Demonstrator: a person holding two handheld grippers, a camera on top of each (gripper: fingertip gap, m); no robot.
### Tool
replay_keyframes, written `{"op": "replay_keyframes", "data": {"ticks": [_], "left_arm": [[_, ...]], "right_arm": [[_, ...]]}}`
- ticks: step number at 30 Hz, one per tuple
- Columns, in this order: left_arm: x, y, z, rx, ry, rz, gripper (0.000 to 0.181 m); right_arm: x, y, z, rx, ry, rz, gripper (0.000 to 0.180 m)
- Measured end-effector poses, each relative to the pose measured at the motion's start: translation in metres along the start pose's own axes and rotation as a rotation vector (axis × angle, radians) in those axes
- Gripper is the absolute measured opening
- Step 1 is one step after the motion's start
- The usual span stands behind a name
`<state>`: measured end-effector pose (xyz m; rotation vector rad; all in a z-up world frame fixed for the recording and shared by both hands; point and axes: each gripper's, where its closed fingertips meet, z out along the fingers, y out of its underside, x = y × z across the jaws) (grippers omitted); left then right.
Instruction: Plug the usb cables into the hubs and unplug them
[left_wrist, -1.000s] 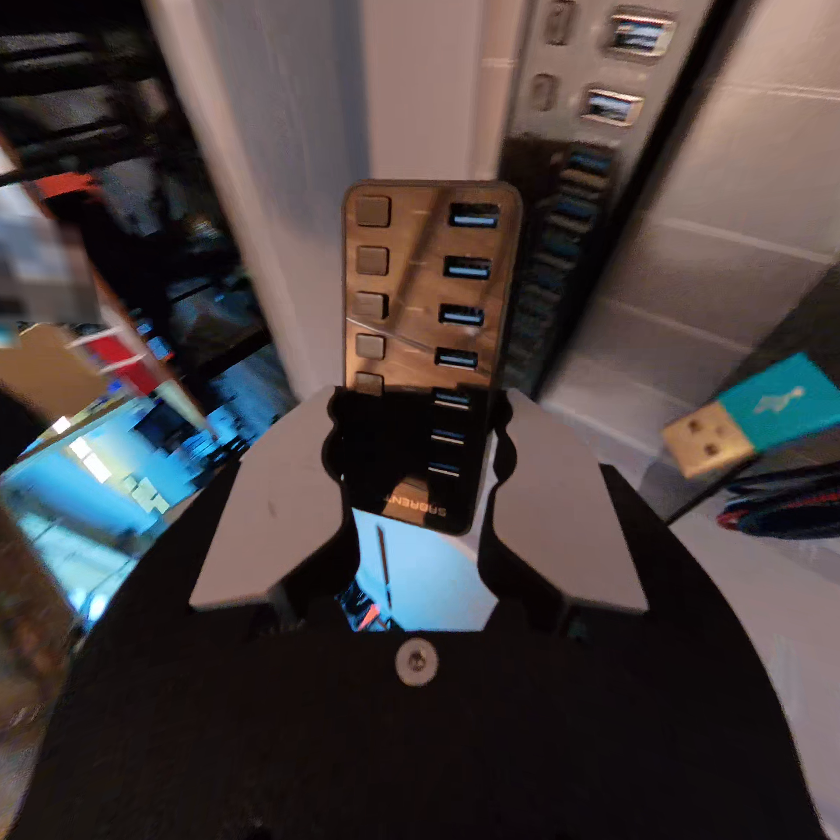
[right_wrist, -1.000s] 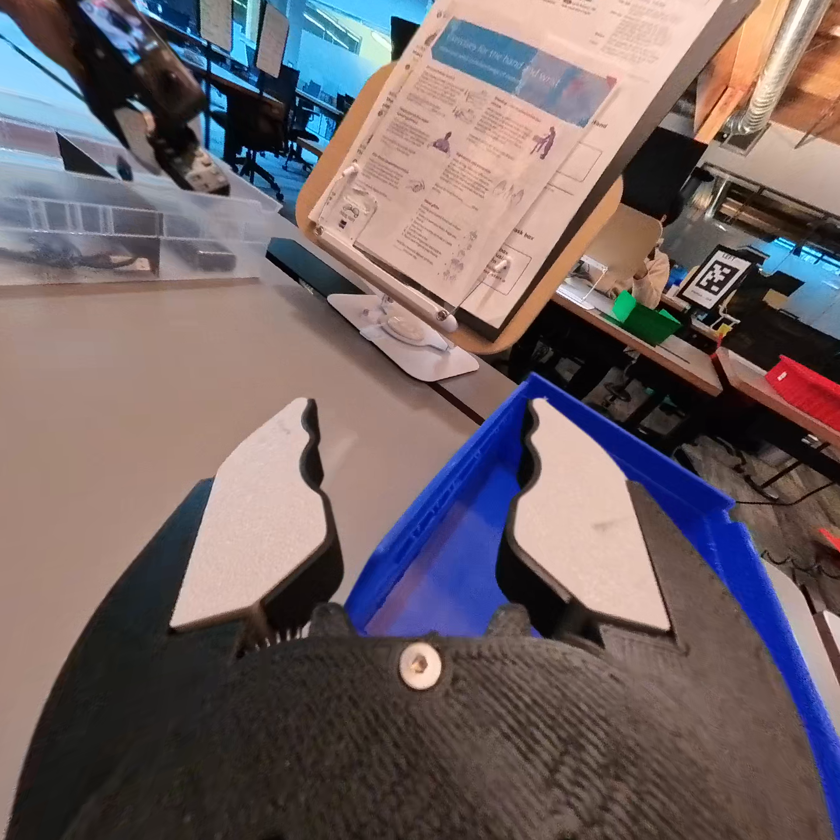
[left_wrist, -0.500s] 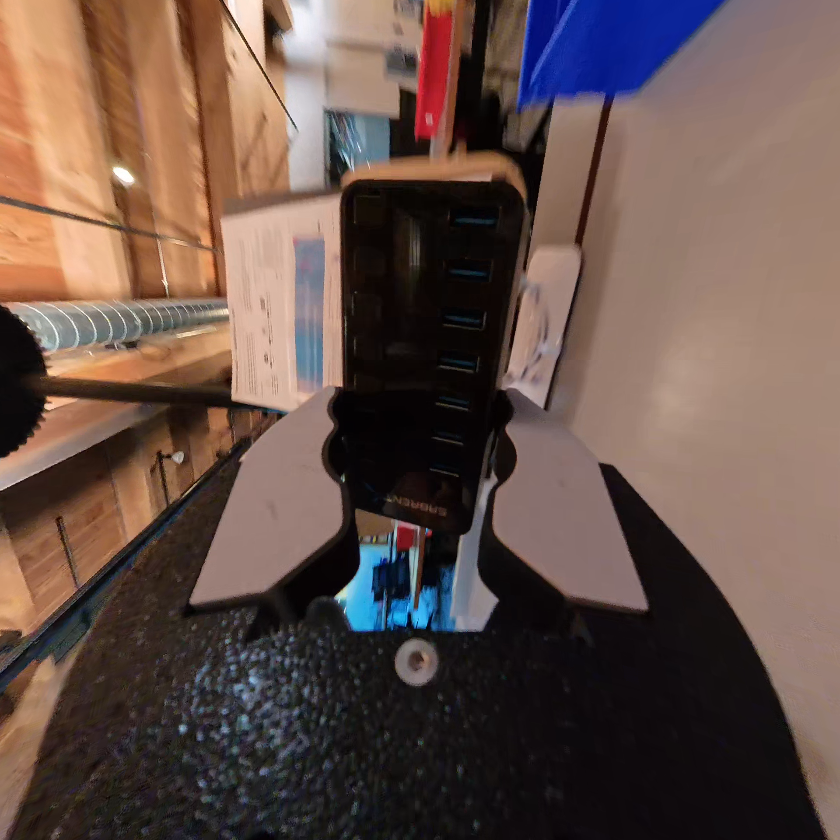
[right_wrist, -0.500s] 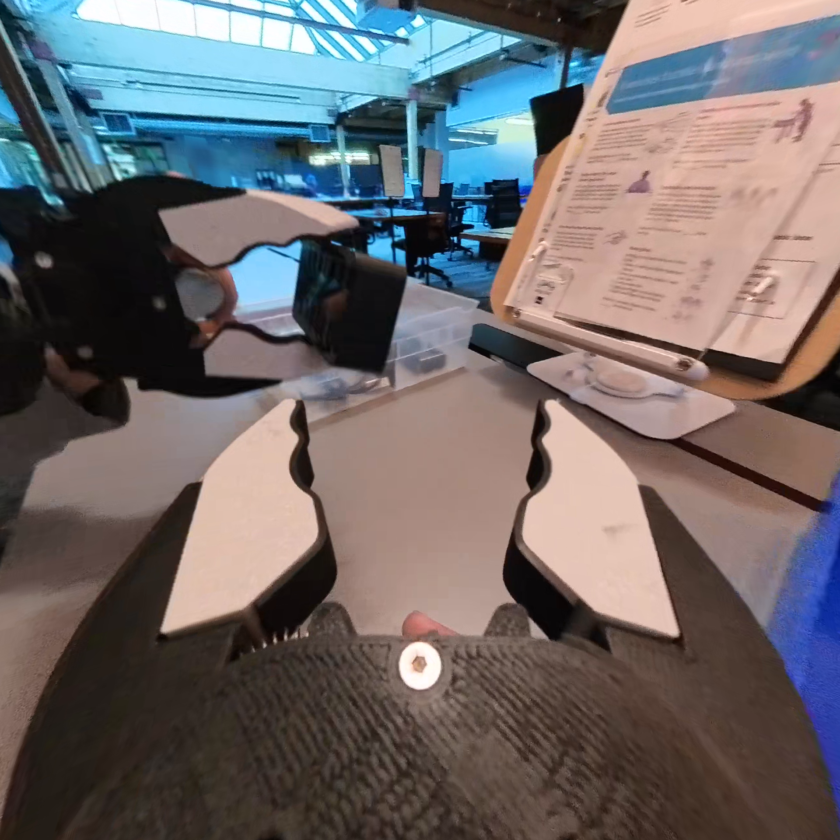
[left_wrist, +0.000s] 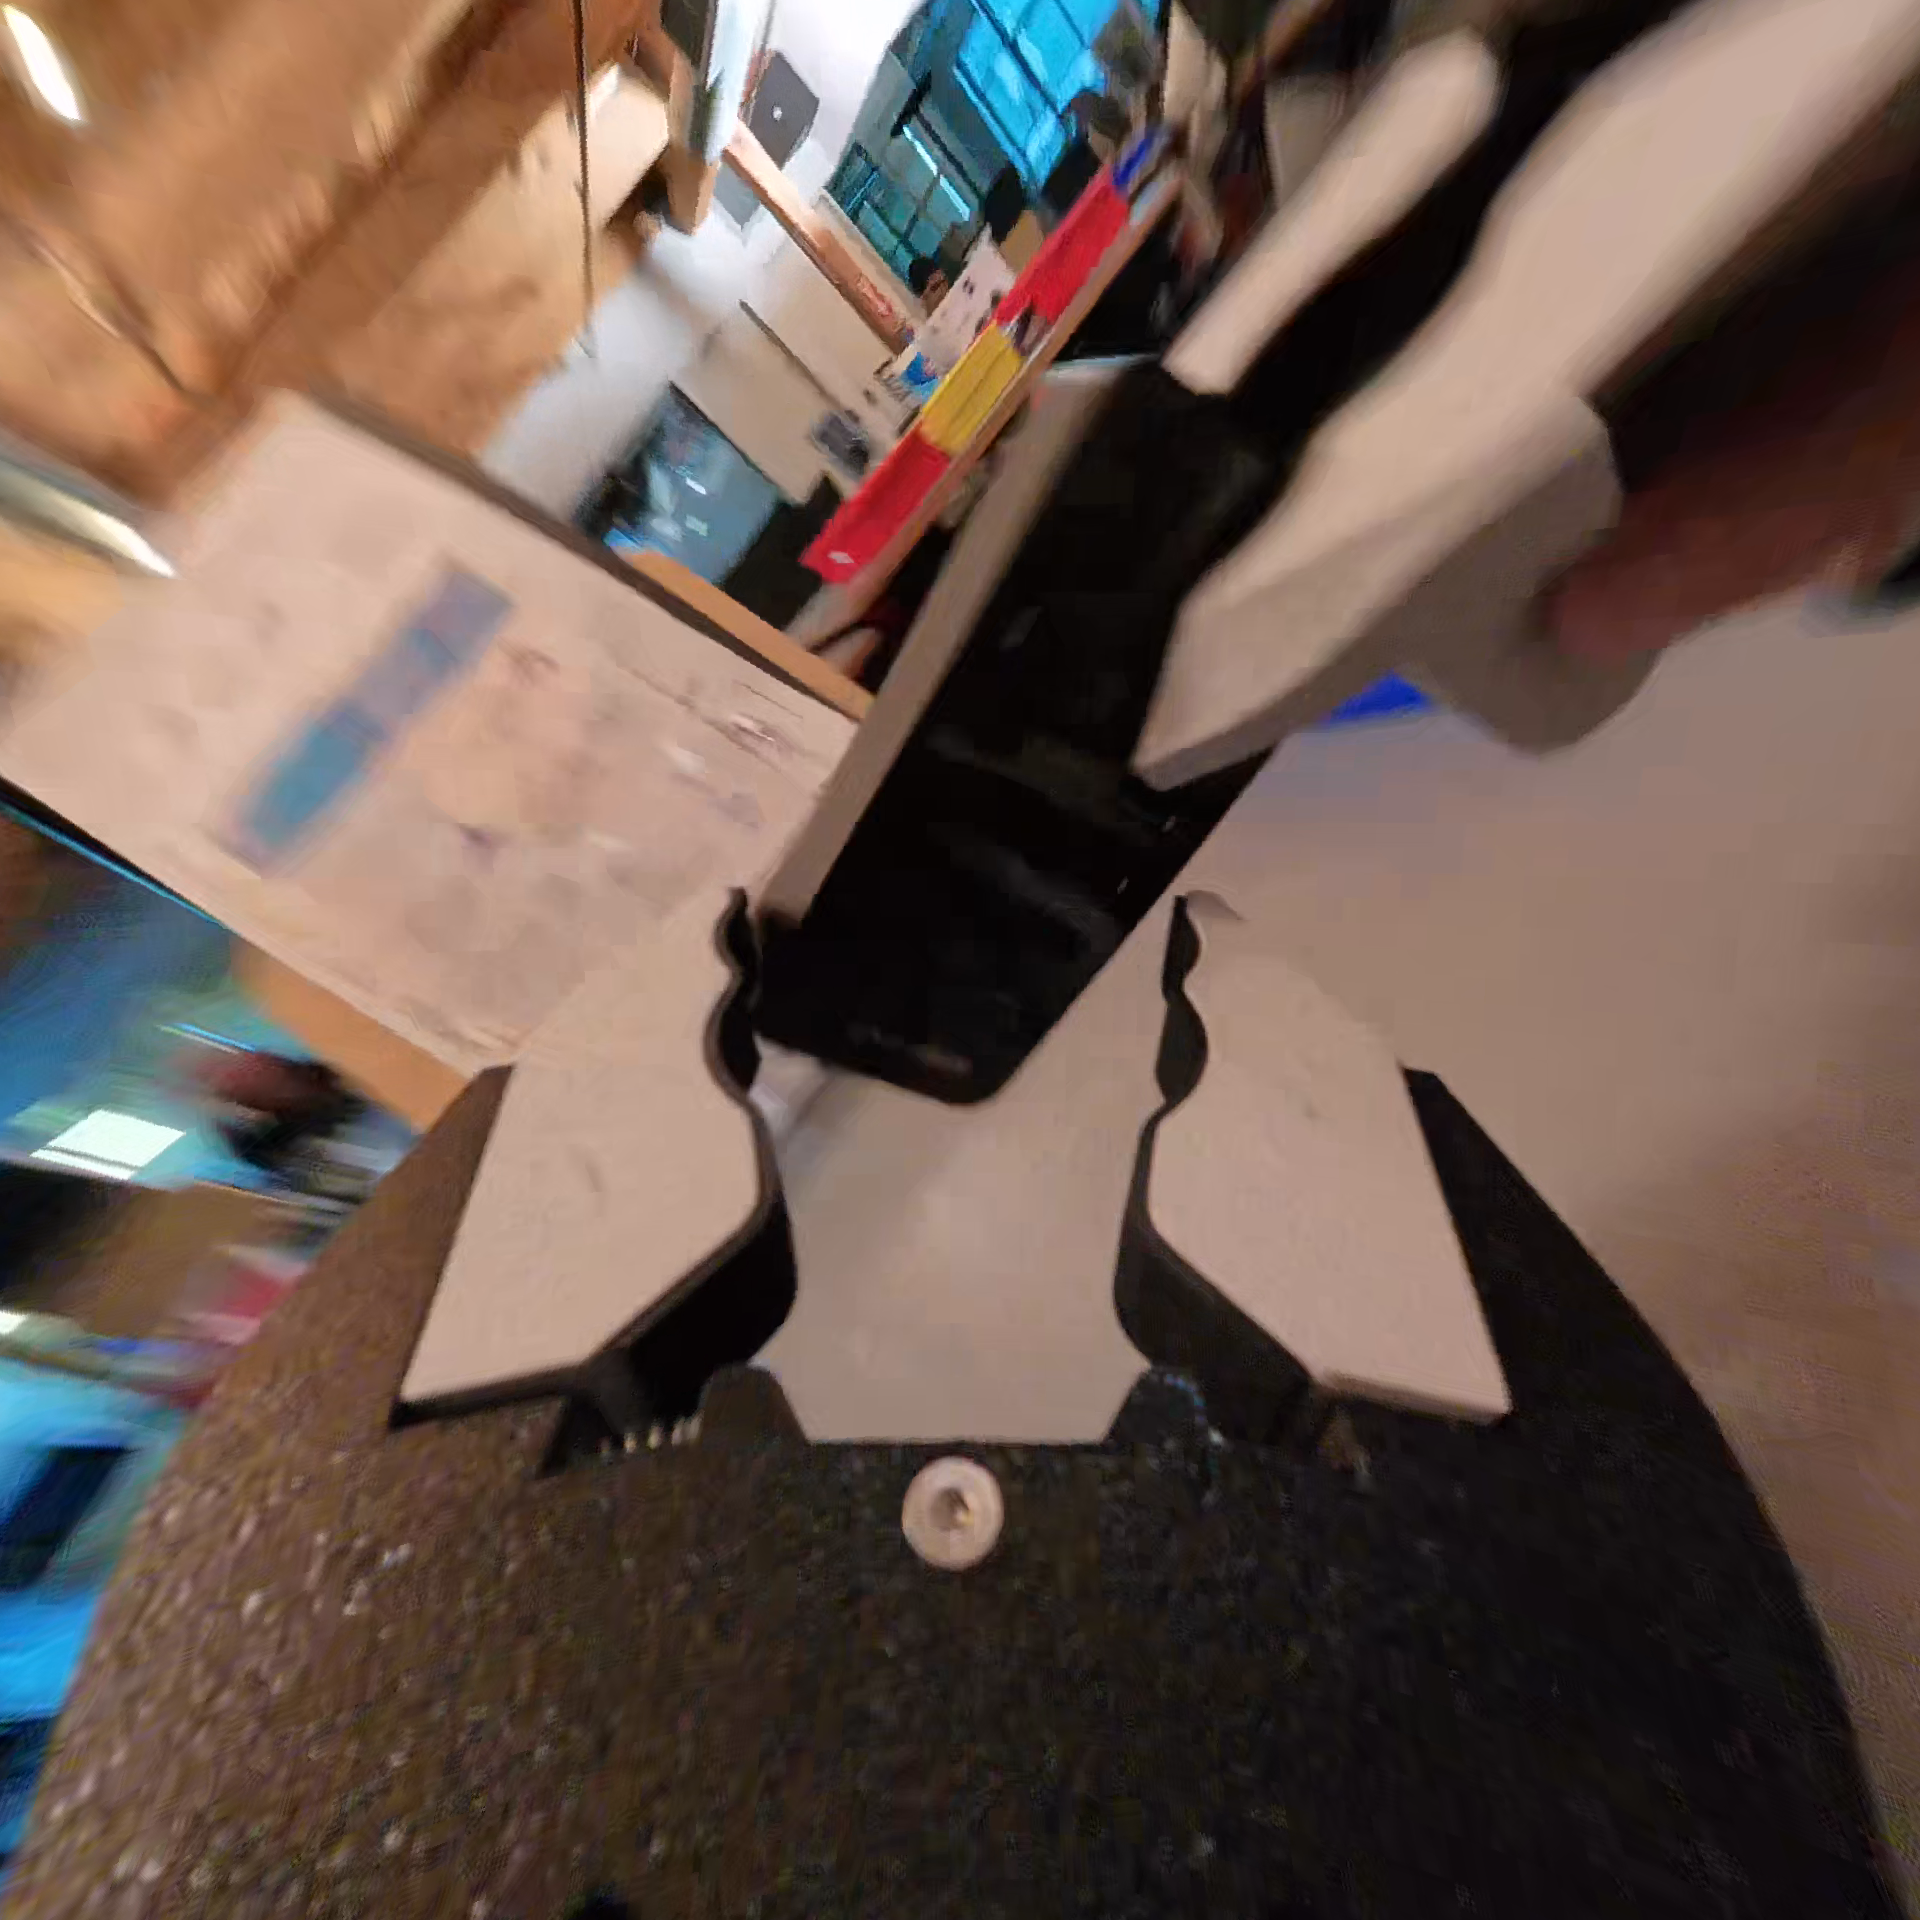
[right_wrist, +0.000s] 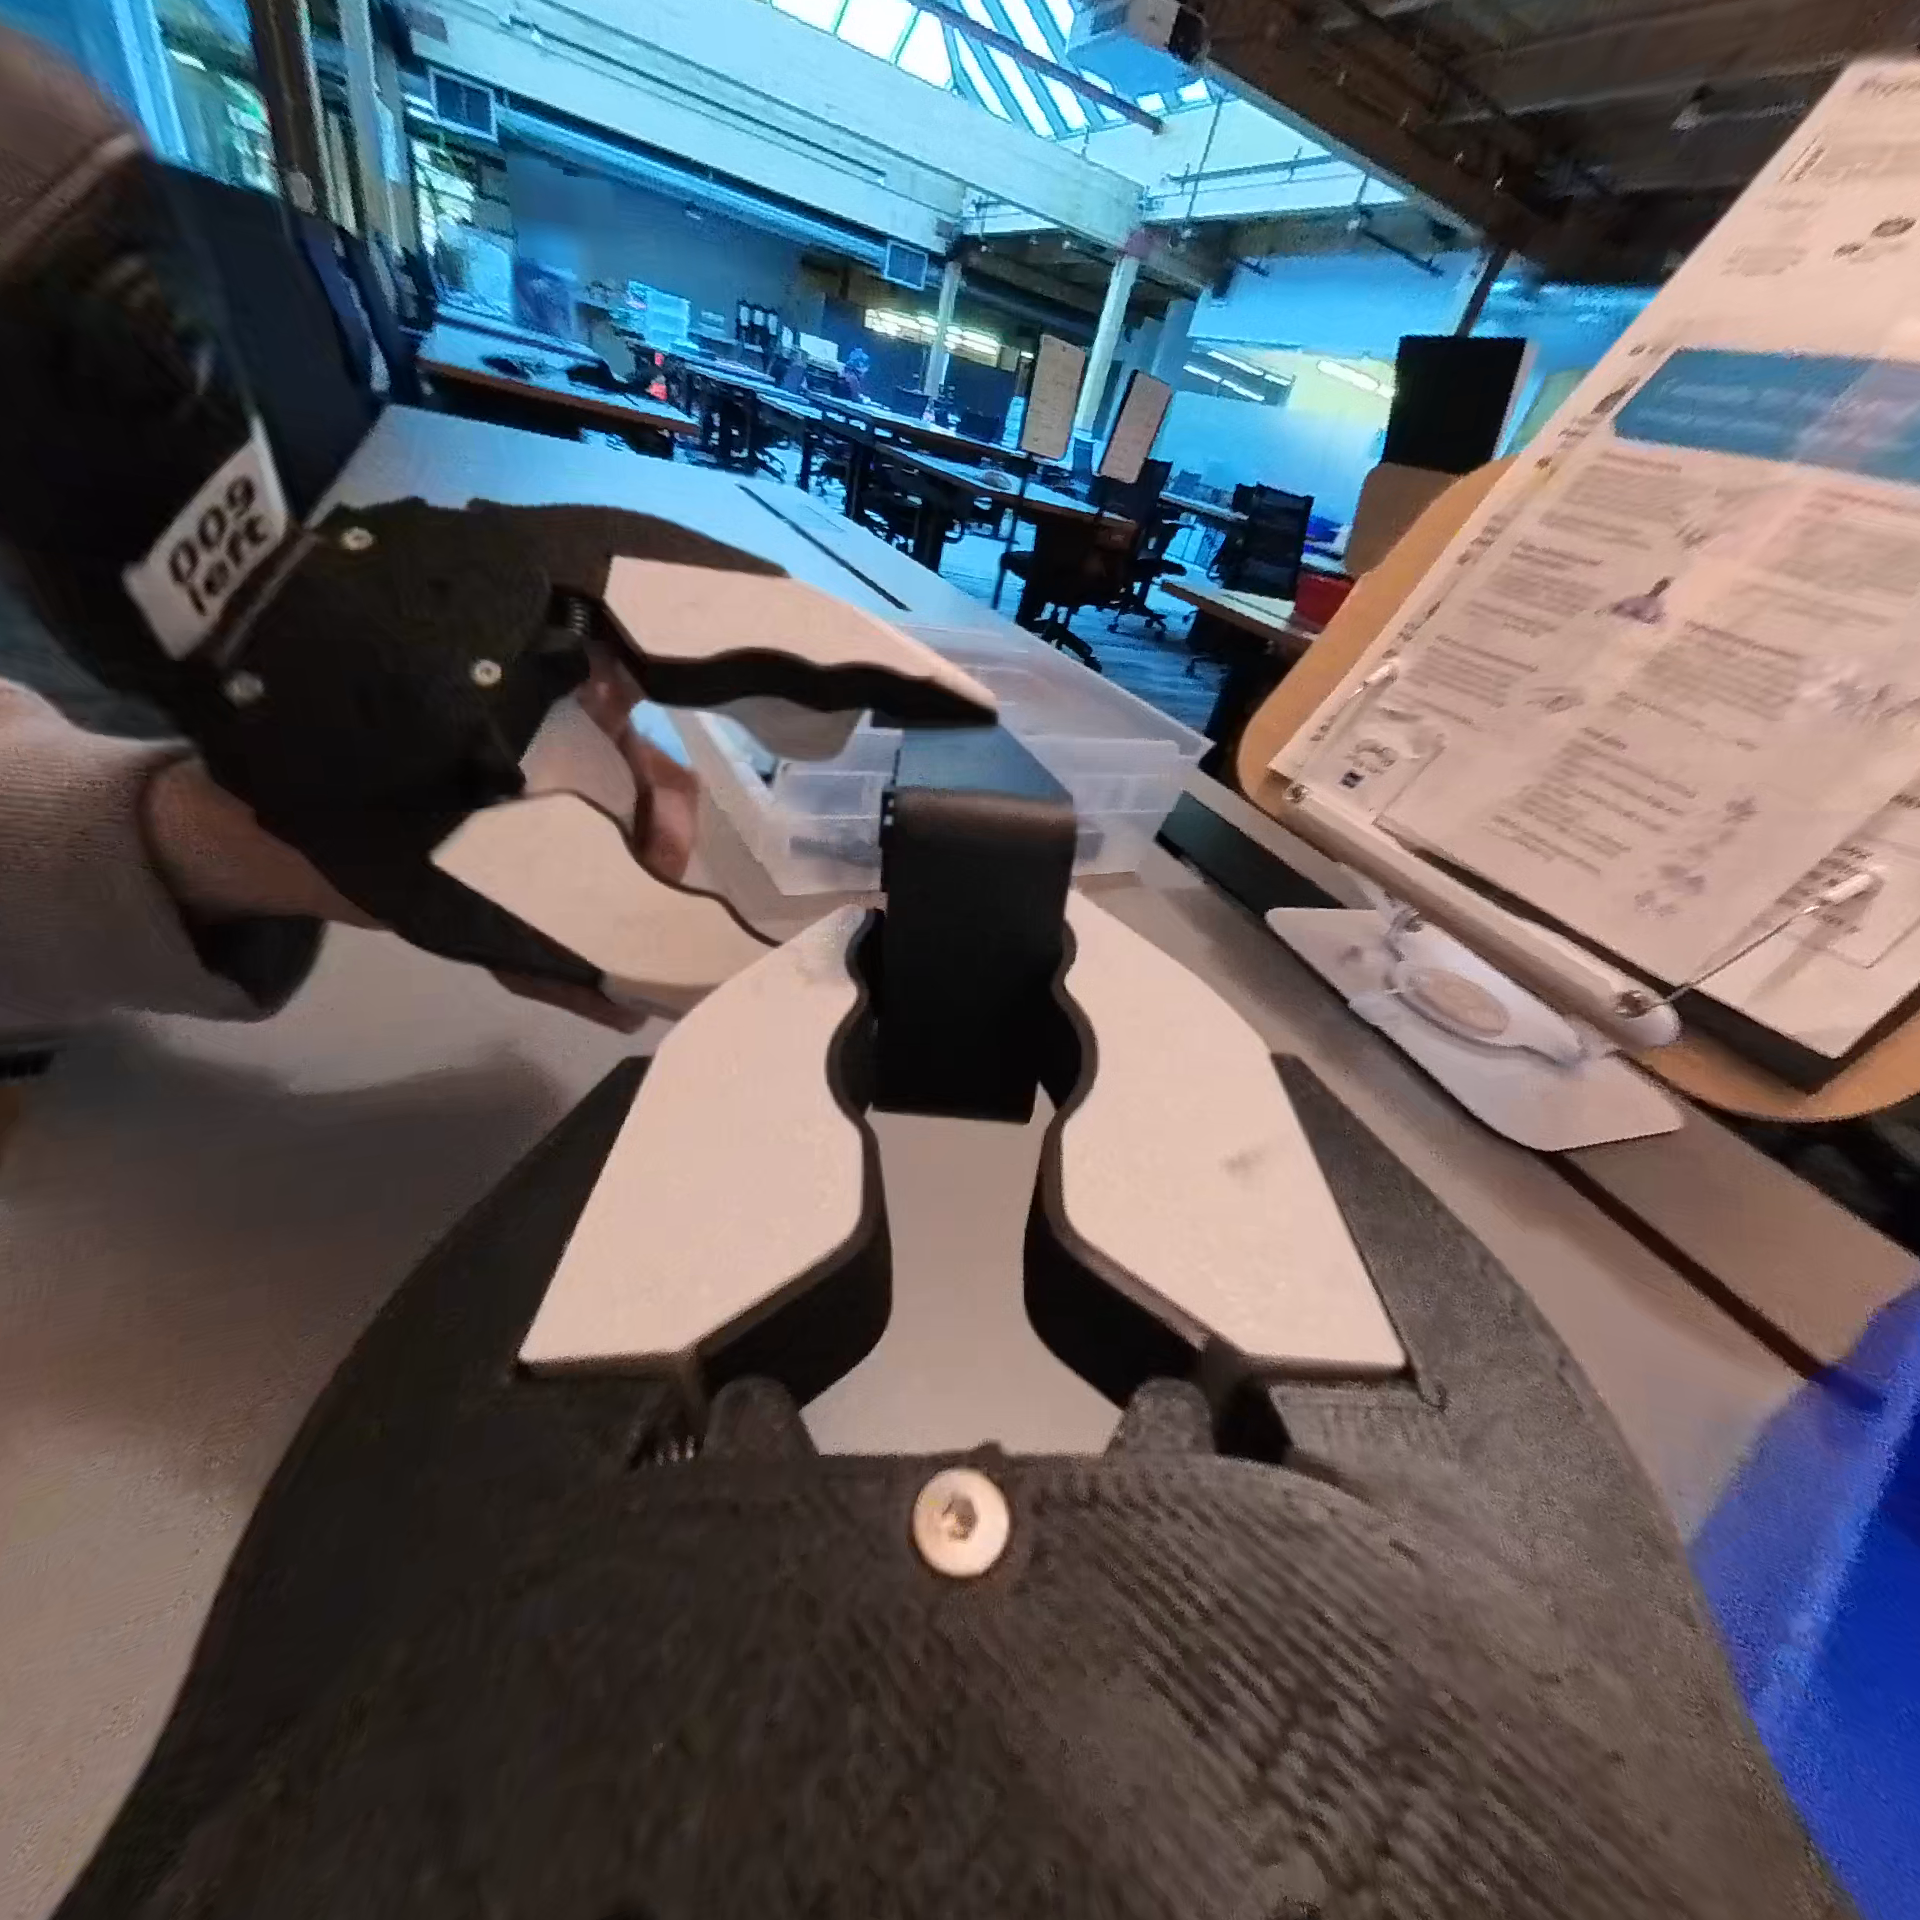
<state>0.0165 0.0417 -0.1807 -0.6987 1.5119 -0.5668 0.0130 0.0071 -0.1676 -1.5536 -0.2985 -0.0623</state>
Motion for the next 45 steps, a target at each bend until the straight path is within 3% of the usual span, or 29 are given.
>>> {"op": "replay_keyframes", "data": {"ticks": [5, 7, 10, 12, 14, 18, 22, 27, 29, 30, 35, 36, 37, 45], "left_arm": [[0.008, -0.009, -0.011, 0.212, 0.396, -1.308, 0.105], [0.010, -0.019, -0.013, 0.327, 0.587, -1.647, 0.104], [0.006, -0.032, -0.015, 0.456, 0.759, -1.885, 0.100], [0.006, -0.030, -0.010, 0.433, 0.766, -1.937, 0.073], [0.004, -0.030, -0.010, 0.457, 0.778, -1.954, 0.064], [0.004, -0.032, -0.012, 0.418, 0.764, -1.756, 0.061], [-0.005, -0.045, -0.016, 0.388, 0.733, -1.335, 0.060], [0.010, -0.059, -0.025, 0.281, 0.814, -0.818, 0.060], [0.020, -0.067, -0.029, 0.279, 0.864, -0.692, 0.060], [0.025, -0.069, -0.031, 0.272, 0.889, -0.646, 0.060], [0.035, -0.058, -0.029, 0.175, 0.863, -0.492, 0.061], [0.033, -0.059, -0.031, 0.185, 0.850, -0.480, 0.075], [0.030, -0.060, -0.034, 0.190, 0.845, -0.463, 0.076], [0.035, -0.030, -0.043, -0.144, 0.885, -0.064, 0.060]], "right_arm": [[0.007, -0.020, -0.014, 0.108, 0.130, -0.235, 0.028], [-0.001, -0.017, -0.011, 0.115, 0.107, -0.300, 0.028], [-0.012, -0.004, -0.003, 0.065, 0.077, -0.346, 0.029], [-0.015, -0.003, -0.001, 0.061, 0.099, -0.363, 0.028], [-0.014, -0.003, 0.000, 0.045, 0.109, -0.372, 0.028], [-0.017, 0.005, -0.001, 0.049, 0.045, -0.270, 0.030], [-0.027, 0.005, -0.003, 0.088, -0.161, 0.077, 0.080], [-0.043, 0.008, -0.002, 0.100, -0.366, 0.342, 0.087], [-0.050, 0.010, 0.000, 0.091, -0.387, 0.314, 0.079], [-0.050, 0.010, 0.001, 0.097, -0.361, 0.266, 0.063], [-0.041, 0.026, 0.004, 0.008, -0.257, 0.088, 0.064], [-0.041, 0.030, 0.004, -0.018, -0.252, 0.047, 0.064], [-0.043, 0.033, 0.003, -0.037, -0.251, 0.013, 0.064], [-0.039, 0.046, 0.012, -0.117, -0.159, -0.158, 0.064]]}}
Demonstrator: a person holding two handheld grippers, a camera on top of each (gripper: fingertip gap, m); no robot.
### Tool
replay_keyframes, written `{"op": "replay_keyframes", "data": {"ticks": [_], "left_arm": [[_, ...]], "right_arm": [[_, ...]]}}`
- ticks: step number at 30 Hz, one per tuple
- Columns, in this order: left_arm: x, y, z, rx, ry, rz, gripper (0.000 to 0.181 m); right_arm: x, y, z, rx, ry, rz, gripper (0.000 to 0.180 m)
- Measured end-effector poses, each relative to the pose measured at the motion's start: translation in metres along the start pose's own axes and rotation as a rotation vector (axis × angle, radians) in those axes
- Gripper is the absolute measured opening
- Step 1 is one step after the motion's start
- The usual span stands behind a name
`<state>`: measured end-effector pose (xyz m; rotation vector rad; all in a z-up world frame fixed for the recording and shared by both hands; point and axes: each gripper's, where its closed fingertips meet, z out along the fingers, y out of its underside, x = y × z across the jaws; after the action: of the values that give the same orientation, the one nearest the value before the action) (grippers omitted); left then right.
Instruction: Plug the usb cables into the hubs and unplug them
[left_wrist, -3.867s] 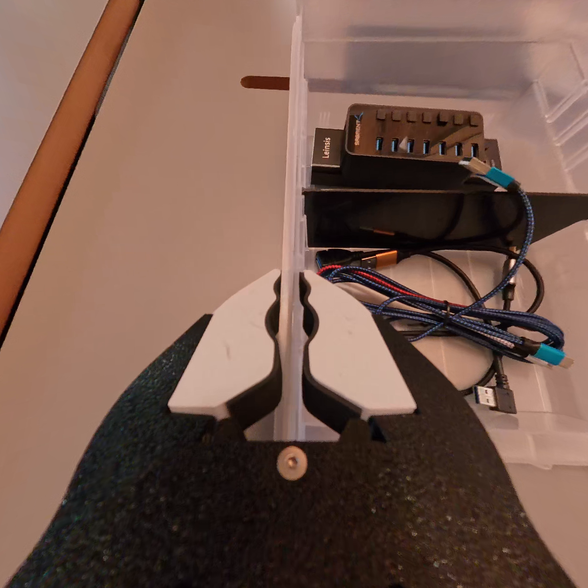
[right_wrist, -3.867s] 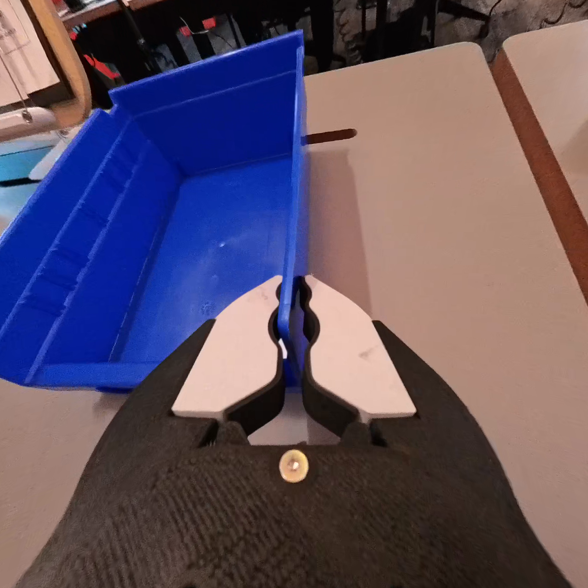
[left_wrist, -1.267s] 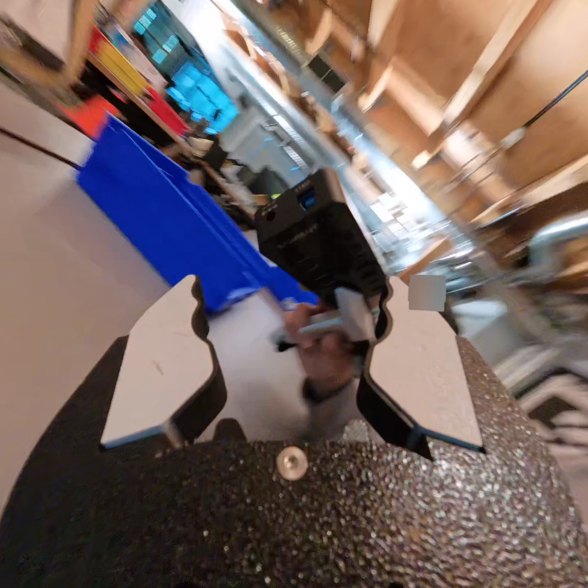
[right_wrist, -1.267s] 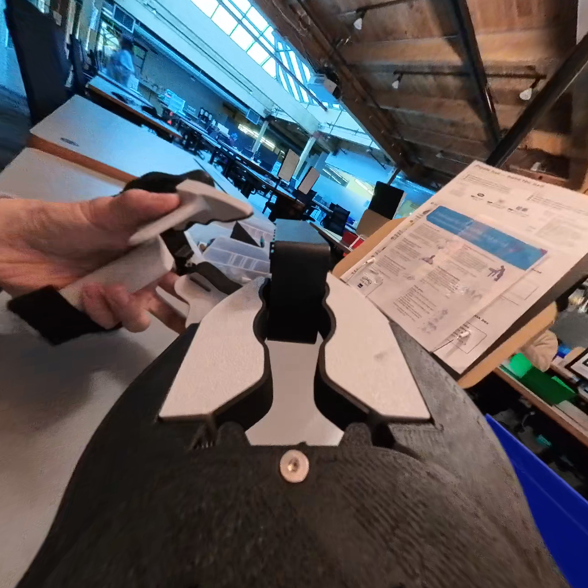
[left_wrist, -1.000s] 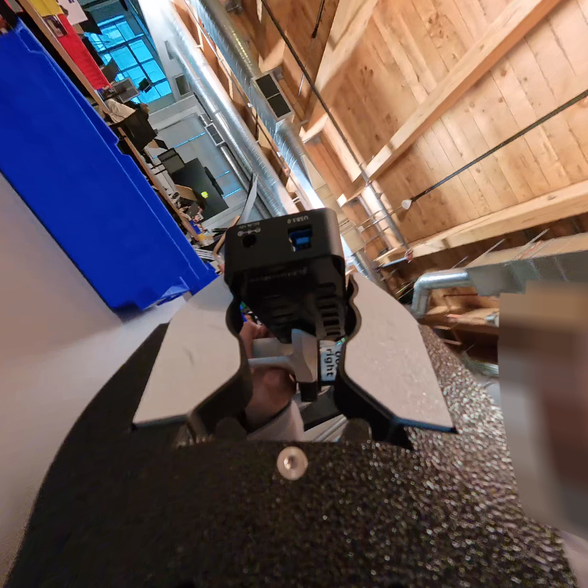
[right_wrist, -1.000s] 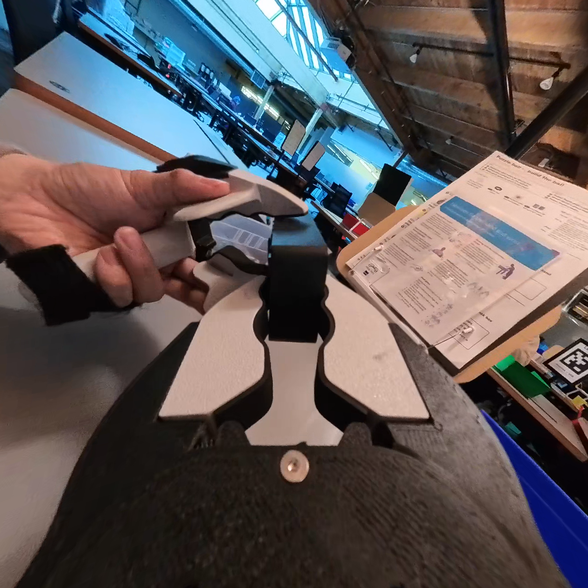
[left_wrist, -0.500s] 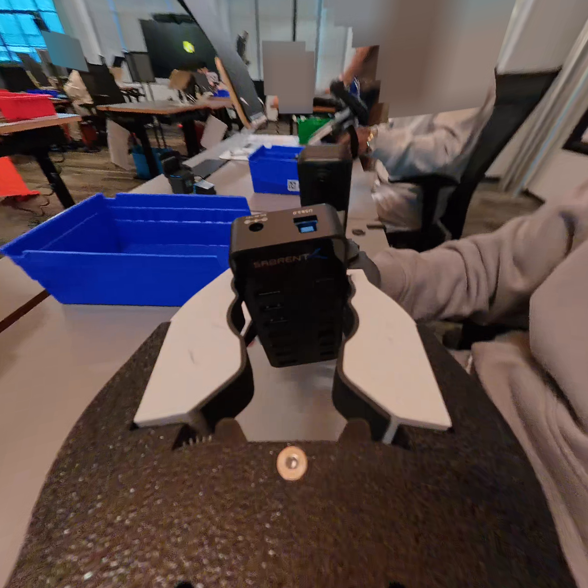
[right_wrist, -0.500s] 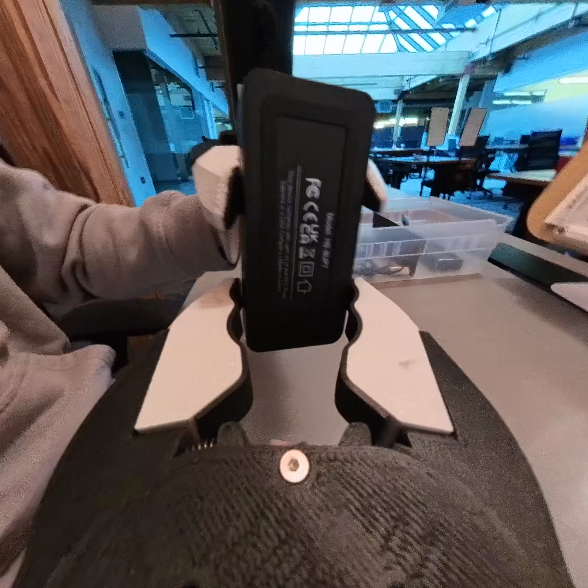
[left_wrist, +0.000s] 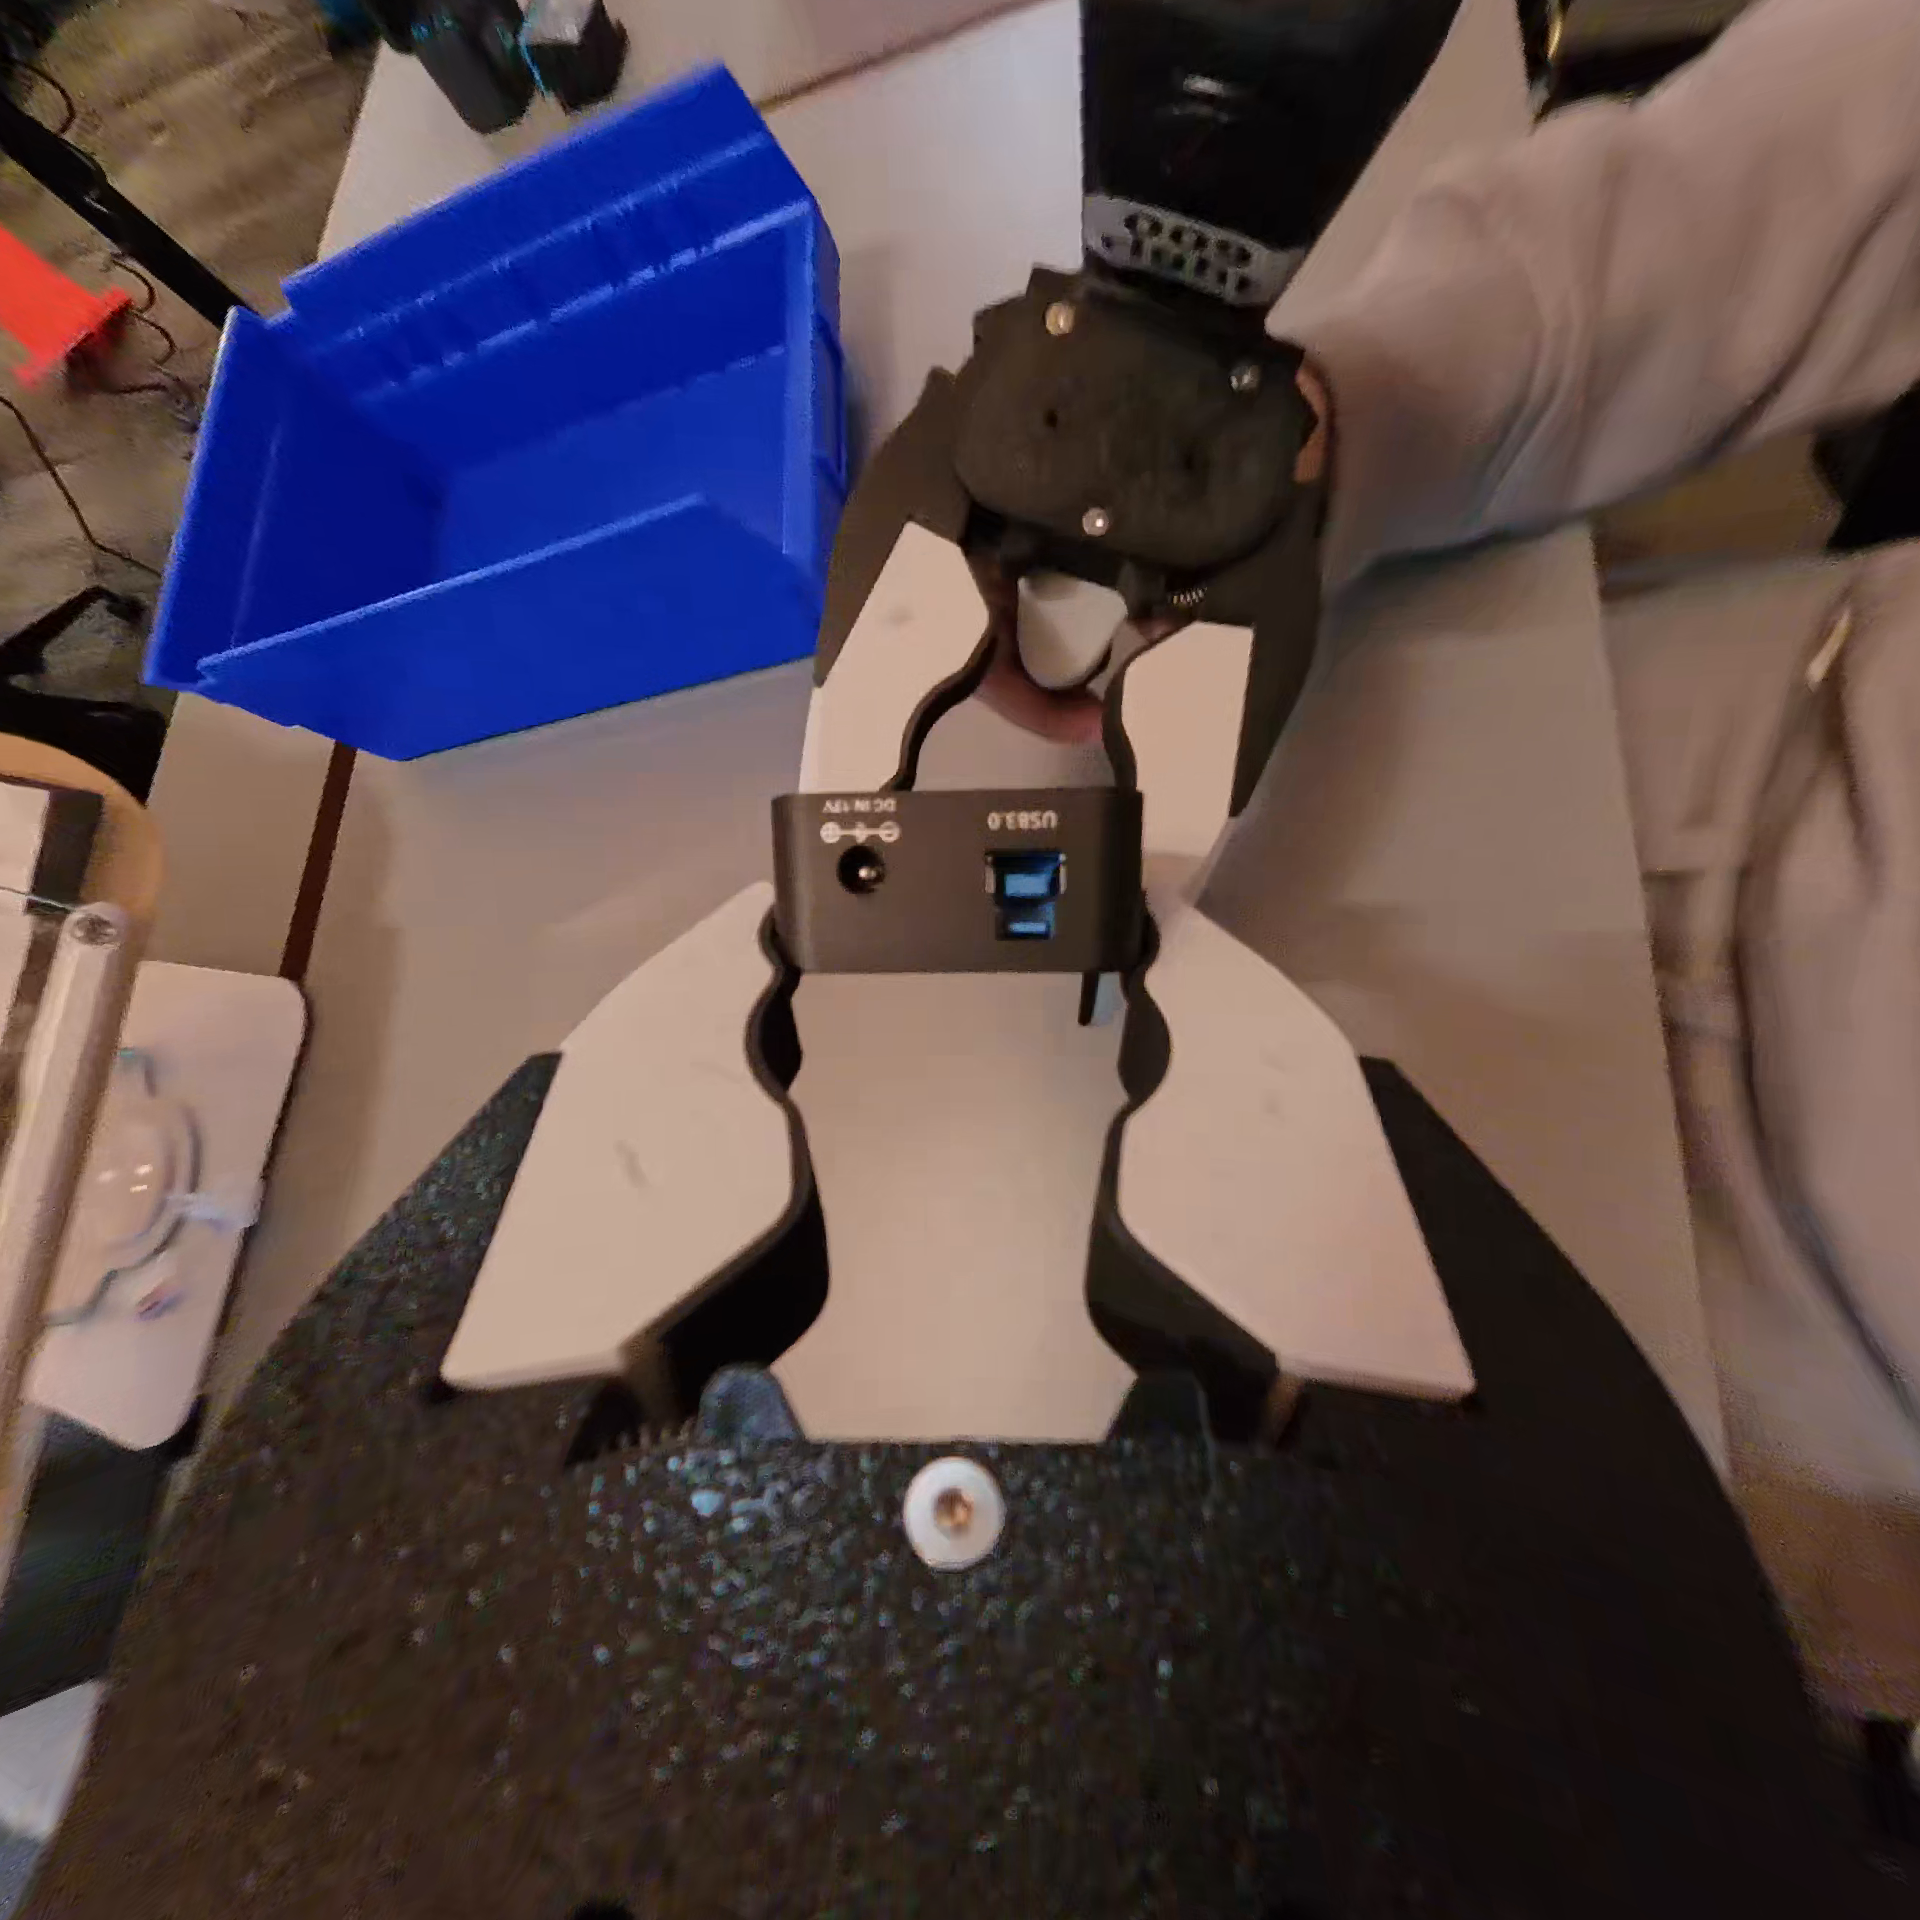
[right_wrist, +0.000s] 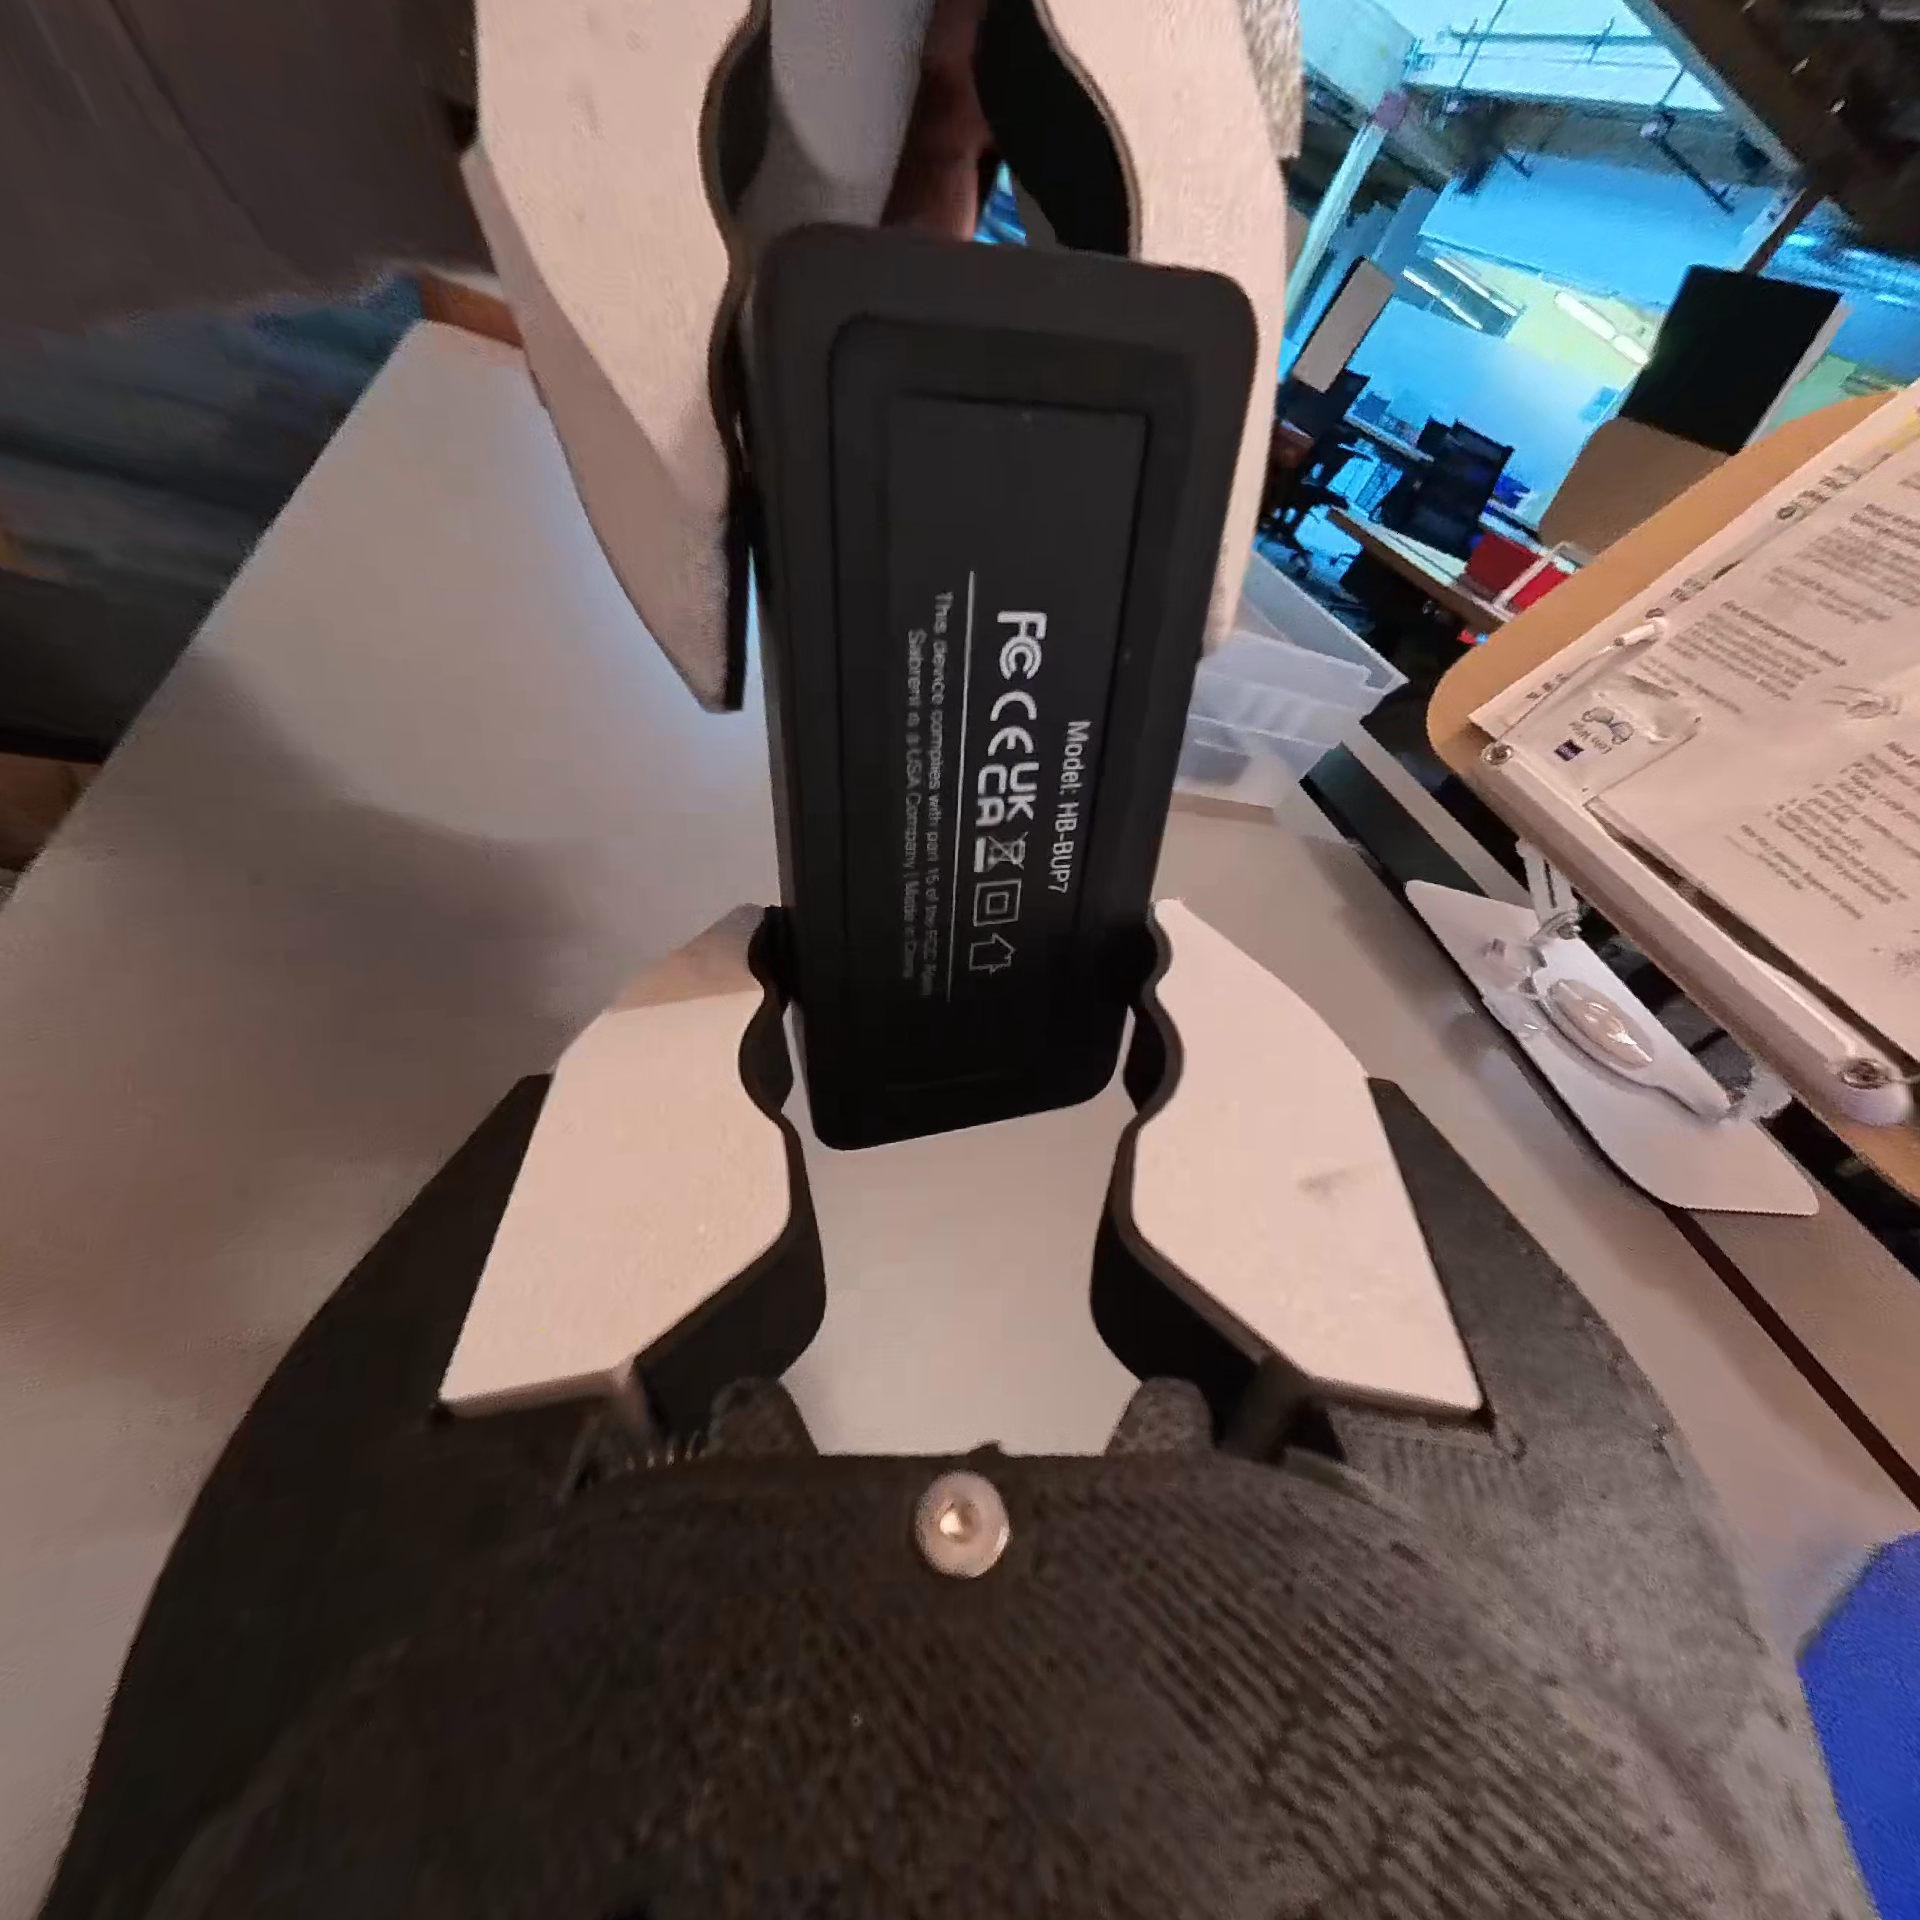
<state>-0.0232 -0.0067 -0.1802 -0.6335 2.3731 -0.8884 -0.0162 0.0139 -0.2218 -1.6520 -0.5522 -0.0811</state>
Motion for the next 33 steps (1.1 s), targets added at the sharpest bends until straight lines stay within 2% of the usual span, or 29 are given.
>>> {"op": "replay_keyframes", "data": {"ticks": [6, 9, 11, 14, 19, 26, 30, 33], "left_arm": [[0.005, 0.009, 0.008, -0.090, 0.024, 0.039, 0.059], [0.006, 0.005, 0.013, -0.051, 0.068, 0.046, 0.059], [0.008, -0.002, 0.016, -0.012, 0.117, 0.026, 0.059], [0.005, -0.005, 0.021, -0.026, 0.131, 0.061, 0.058], [0.011, -0.002, 0.033, -0.075, 0.169, 0.093, 0.058], [0.010, 0.009, 0.043, -0.164, 0.172, 0.092, 0.058], [0.008, 0.009, 0.045, -0.134, 0.180, 0.085, 0.059], [0.004, 0.007, 0.047, -0.101, 0.159, 0.016, 0.060]], "right_arm": [[-0.008, 0.008, 0.003, 0.012, -0.055, 0.100, 0.061], [-0.011, -0.013, -0.001, 0.133, -0.111, 0.226, 0.070], [-0.011, -0.016, -0.001, 0.143, -0.120, 0.238, 0.081], [-0.010, -0.011, 0.001, 0.115, -0.104, 0.217, 0.087], [-0.010, -0.004, 0.006, 0.092, -0.104, 0.252, 0.076], [-0.011, 0.014, 0.011, 0.014, -0.074, 0.251, 0.077], [-0.011, 0.020, 0.010, -0.052, -0.090, 0.234, 0.074], [-0.008, 0.020, 0.008, -0.030, -0.082, 0.282, 0.074]]}}
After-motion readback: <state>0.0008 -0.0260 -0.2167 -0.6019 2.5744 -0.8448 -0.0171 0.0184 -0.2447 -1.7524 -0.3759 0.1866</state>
